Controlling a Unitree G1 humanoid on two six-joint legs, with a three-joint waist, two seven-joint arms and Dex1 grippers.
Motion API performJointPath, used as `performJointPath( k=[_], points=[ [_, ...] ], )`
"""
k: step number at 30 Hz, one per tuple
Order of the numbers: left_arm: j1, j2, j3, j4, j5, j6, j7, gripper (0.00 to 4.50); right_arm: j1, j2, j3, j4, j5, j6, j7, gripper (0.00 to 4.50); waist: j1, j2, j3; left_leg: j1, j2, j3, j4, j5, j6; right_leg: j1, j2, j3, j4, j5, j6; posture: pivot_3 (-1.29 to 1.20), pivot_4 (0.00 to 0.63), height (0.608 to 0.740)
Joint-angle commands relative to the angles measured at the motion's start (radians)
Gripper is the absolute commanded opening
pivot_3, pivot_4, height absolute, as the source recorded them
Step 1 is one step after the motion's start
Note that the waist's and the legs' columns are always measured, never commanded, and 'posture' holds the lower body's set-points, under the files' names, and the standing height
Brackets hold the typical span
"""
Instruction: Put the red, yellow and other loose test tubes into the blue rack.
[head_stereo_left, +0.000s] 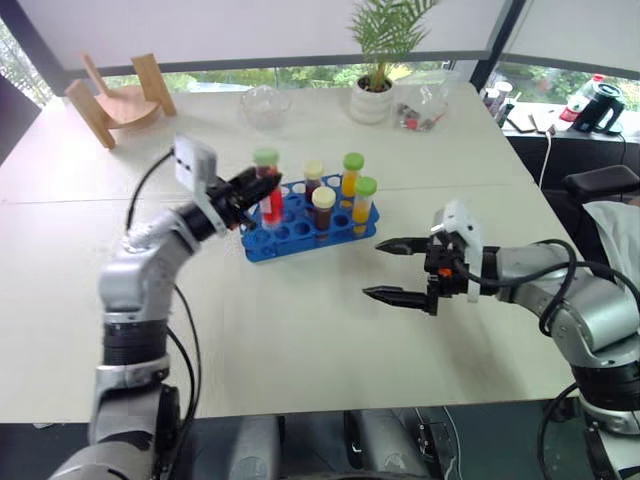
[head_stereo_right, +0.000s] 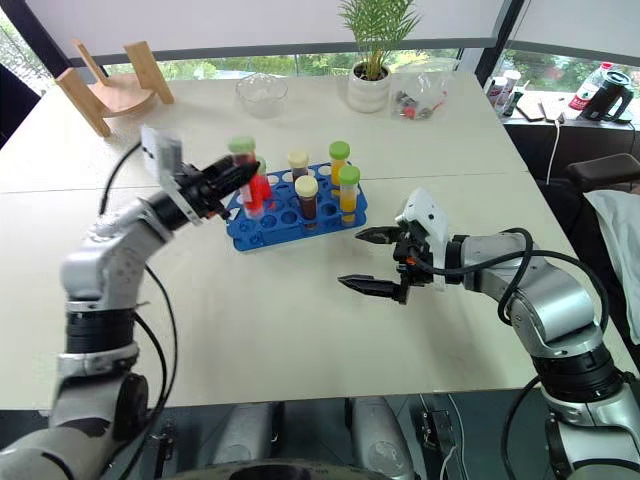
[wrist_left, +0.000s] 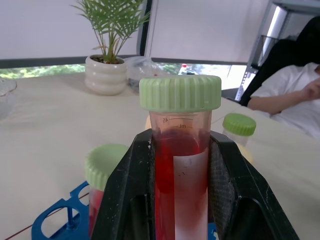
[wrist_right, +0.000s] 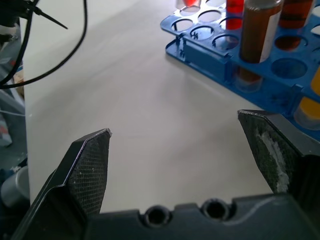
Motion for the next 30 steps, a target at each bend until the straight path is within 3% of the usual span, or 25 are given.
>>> performJointPath(
  k=[1, 11, 20, 30],
  points=[
    [-0.001, -0.016, -0.011, -0.003, 0.014, -0.087, 0.011, 0.83, -0.018, -0.024, -0.021, -0.01, 0.015, 0.001, 0.024, 4.5, 0.001, 0.0, 0.0, 0.0, 0.0, 0.0, 0.0, 0.0, 0.0, 0.0, 0.0, 0.0, 0.0, 0.0, 0.0, 0.0, 0.15, 0.74],
    [0.07, -0.013, -0.078, 0.083, 0.064, -0.194, -0.018, 0.83, -0.029, -0.005, -0.033, -0.006, 0.014, 0.007, -0.012, 4.5, 0.001, 0.0, 0.0, 0.0, 0.0, 0.0, 0.0, 0.0, 0.0, 0.001, 0.0, -0.001, 0.0, 0.0, 0.0, 0.0, 0.15, 0.74],
    [0.046, -0.034, -0.113, 0.169, 0.129, -0.308, 0.01, 0.83, -0.056, 0.037, -0.028, -0.006, 0.027, 0.018, -0.056, 4.5, 0.001, 0.0, 0.0, 0.008, 0.0, -0.001, -0.001, 0.0, 0.0, 0.009, 0.0, -0.001, -0.003, 0.0, 0.0, 0.0, 0.15, 0.74],
    [0.051, -0.048, -0.119, 0.169, 0.111, -0.307, 0.0, 0.83, -0.074, 0.055, -0.023, -0.016, 0.042, 0.034, -0.074, 4.5, 0.002, 0.0, 0.0, 0.013, 0.0, -0.001, -0.002, -0.001, 0.001, 0.015, 0.0, -0.001, -0.004, 0.0, 0.0, 0.0, 0.15, 0.74]
  ],
)
